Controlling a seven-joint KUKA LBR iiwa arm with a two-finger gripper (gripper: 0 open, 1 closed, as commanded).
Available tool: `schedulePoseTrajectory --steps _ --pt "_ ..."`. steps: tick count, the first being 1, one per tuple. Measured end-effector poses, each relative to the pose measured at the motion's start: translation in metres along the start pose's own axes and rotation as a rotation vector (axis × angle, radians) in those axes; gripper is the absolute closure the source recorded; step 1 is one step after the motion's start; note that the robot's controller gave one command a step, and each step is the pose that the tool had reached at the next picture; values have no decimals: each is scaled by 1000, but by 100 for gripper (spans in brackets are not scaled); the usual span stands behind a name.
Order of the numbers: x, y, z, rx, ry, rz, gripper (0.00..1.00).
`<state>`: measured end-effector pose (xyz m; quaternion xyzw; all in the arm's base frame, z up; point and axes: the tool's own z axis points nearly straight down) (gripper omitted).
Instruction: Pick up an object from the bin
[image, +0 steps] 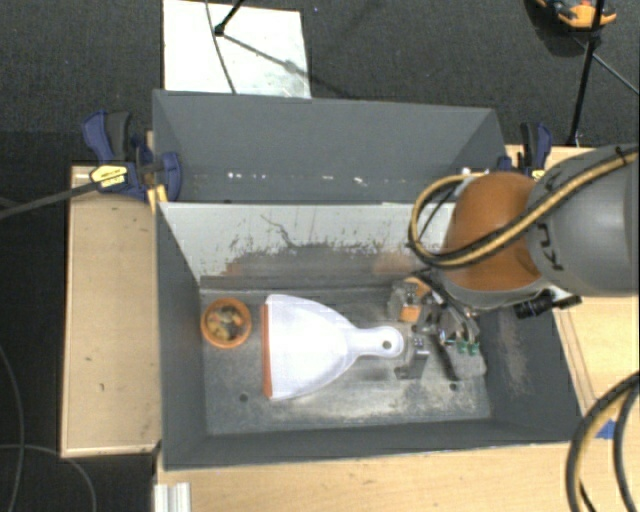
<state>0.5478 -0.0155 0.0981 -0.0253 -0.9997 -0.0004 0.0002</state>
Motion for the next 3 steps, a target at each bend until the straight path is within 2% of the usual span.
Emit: schedulePoseTrajectory --steps 1,2,3 --pt "9 24 19 0 -2 58 100" --pt "9 24 19 0 -2 57 100" --pt "-15 11 -126 1 -4 21 100"
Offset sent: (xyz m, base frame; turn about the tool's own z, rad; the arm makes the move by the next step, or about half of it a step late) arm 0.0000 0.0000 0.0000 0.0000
